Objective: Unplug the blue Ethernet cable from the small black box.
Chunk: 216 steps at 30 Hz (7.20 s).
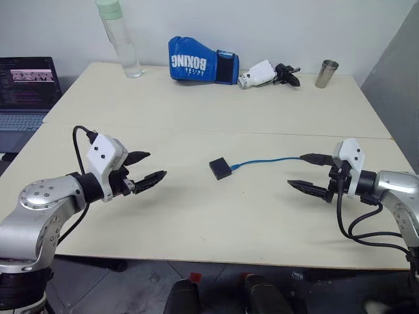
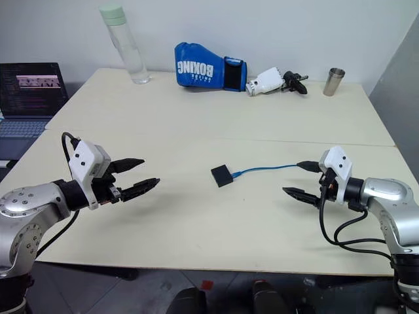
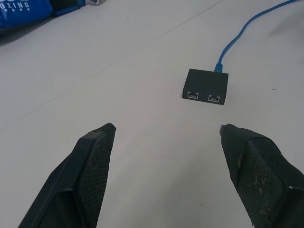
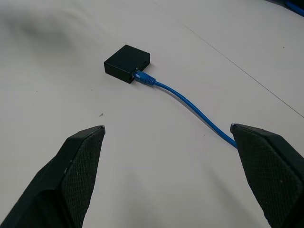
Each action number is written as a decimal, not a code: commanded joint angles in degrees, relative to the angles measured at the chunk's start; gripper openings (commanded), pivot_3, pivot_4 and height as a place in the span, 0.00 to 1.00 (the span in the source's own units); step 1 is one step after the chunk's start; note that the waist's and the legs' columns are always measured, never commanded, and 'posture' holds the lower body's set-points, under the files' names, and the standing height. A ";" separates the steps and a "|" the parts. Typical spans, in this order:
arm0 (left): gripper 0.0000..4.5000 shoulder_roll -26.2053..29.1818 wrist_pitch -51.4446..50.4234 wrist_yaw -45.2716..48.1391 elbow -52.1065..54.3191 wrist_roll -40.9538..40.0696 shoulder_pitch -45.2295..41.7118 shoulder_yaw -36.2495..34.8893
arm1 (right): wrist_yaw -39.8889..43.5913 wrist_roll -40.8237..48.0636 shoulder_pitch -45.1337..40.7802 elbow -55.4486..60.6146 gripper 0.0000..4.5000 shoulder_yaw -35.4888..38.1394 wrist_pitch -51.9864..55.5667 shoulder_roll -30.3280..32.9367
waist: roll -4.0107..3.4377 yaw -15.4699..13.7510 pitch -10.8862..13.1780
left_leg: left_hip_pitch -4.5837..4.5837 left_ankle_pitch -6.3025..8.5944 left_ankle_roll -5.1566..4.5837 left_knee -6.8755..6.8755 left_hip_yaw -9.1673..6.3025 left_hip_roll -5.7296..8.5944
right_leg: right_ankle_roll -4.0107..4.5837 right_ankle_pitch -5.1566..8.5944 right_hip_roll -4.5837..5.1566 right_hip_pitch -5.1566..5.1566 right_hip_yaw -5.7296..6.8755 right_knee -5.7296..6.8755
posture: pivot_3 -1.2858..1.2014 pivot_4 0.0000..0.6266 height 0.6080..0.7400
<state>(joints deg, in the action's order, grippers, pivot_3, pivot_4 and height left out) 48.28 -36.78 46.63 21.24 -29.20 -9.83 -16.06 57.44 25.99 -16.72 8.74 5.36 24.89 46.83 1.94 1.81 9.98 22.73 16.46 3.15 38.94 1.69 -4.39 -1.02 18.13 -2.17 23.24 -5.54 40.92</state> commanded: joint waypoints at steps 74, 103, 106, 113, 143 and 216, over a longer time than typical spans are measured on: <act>0.85 1.25 4.37 10.17 -3.82 -1.37 -1.98 6.18 | 7.33 -34.35 -40.14 -55.78 0.01 -23.75 -36.48 -25.75 | -0.13 1.37 0.08 | -0.08 -0.02 0.03 0.00 -0.06 -0.05 | 0.05 0.00 0.22 0.08 0.07 0.18 | 0.52 0.24 1.00; 0.85 -15.29 -12.91 -3.54 -13.46 -20.47 -15.76 1.30 | -15.91 -45.87 -31.56 -20.60 0.01 -26.07 -52.10 -21.95 | -0.11 1.42 0.08 | 0.05 -0.16 0.28 0.03 -0.12 -0.03 | 0.04 0.00 0.26 0.18 0.07 0.20 | 0.52 0.24 1.00; 0.85 -16.02 -12.69 -2.90 -14.18 -20.53 -16.67 1.71 | -15.49 -45.53 -31.43 -20.09 0.01 -26.12 -51.67 -21.87 | -0.11 1.43 0.08 | 0.05 -0.16 0.28 0.03 -0.12 -0.02 | 0.05 0.00 0.27 0.18 0.07 0.20 | 0.52 0.24 1.00; 0.58 -16.41 -12.66 -1.85 -15.73 -20.58 -17.98 1.69 | -14.98 -45.27 -30.77 -18.67 0.01 -26.03 -50.70 -21.87 | -0.11 1.43 0.08 | 0.05 -0.16 0.29 0.03 -0.13 -0.03 | 0.04 0.00 0.27 0.18 0.06 0.19 | 0.52 0.24 1.00; 0.17 -9.25 -7.27 9.70 -14.25 -12.20 -19.73 9.03 | -0.23 -21.09 -23.98 -4.86 0.51 -22.12 -26.89 -15.91 | -0.11 1.17 0.08 | 0.05 -0.16 0.28 0.03 -0.16 0.00 | 0.04 0.00 0.27 0.13 0.06 0.16 | 0.52 0.24 1.00; 0.17 -0.36 -8.74 18.14 -10.10 -12.47 -19.99 4.99 | 6.66 -6.60 -32.95 -16.50 0.01 -18.89 21.11 -13.84 | -0.12 1.19 0.10 | 0.19 -0.02 0.02 0.01 -0.16 0.02 | 0.03 0.01 0.07 0.28 0.12 0.06 | 0.52 0.24 1.00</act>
<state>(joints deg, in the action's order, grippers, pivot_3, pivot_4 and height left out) 47.05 -45.83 66.00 10.41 -40.56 -30.05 -8.15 69.33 20.83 -50.04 -7.23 -16.97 46.82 33.41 1.82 3.00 10.09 22.91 16.44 3.18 38.95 1.54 -4.37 -0.98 18.14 -2.09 23.51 -5.43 41.00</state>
